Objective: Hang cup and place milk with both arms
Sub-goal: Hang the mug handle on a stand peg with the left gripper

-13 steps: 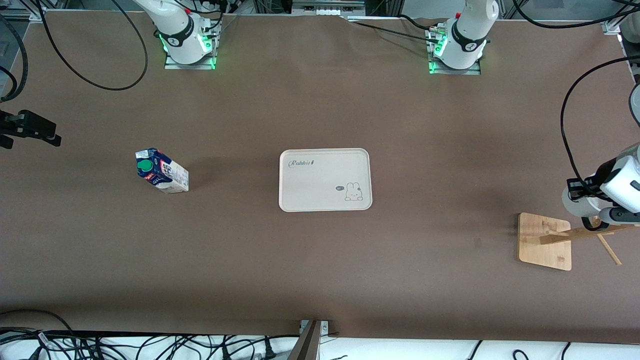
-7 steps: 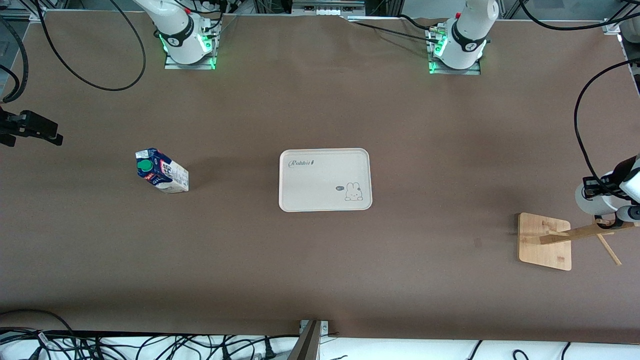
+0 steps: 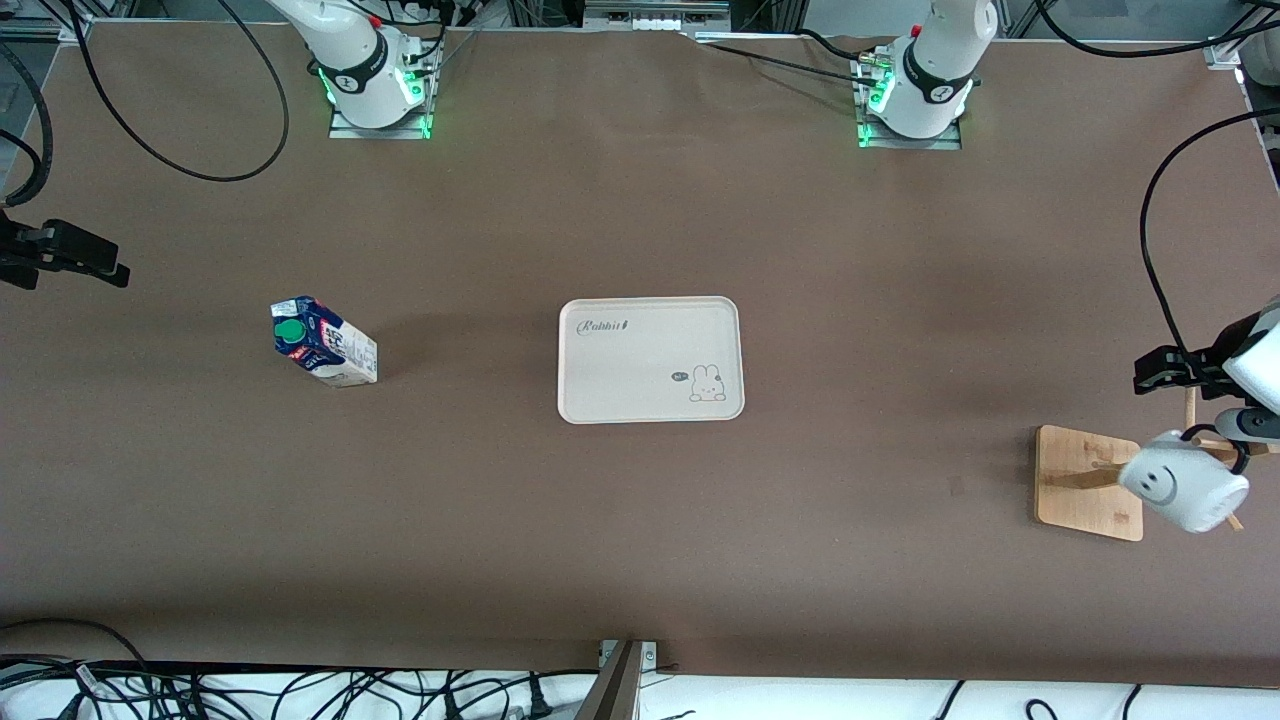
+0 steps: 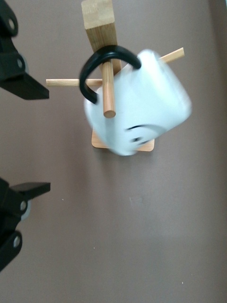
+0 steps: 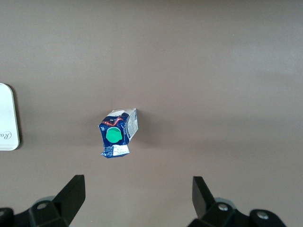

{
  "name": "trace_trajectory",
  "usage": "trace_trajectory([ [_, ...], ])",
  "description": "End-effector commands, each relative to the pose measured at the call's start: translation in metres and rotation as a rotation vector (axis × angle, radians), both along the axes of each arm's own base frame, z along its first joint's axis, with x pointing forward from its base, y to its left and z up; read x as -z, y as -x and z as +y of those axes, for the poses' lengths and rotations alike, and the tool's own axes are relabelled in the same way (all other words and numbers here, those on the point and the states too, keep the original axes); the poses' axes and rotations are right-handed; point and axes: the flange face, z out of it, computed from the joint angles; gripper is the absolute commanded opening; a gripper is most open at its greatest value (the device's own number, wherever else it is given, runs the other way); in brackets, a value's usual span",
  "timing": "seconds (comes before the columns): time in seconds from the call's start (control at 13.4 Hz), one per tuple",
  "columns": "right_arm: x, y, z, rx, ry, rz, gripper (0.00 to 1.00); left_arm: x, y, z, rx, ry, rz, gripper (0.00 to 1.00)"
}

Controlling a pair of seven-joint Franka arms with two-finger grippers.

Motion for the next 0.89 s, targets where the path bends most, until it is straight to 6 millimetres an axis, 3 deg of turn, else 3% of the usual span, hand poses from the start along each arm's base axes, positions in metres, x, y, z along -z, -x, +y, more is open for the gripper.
trace_trajectory([
  [0.0, -0.002, 0.005, 0.001, 0.016, -0.015, 0.008, 1.0, -0.022, 0.005, -0.021, 0.04, 0.013, -0.019, 1.0],
  [0.3, -0.001, 0.004, 0.011, 0.046, -0.007, 0.01, 1.0, -0.052, 0.019, -0.065, 0.057, 0.055, -0.028, 1.0],
  [0.52, 0.002, 0.001, 0.02, 0.145, 0.005, 0.009, 1.0, -0.052, 0.028, -0.069, 0.027, 0.105, 0.023, 1.0],
  [0.82, 0.002, 0.001, 0.019, 0.129, 0.035, 0.005, 1.0, -0.066, 0.051, -0.074, -0.008, 0.074, 0.011, 1.0],
])
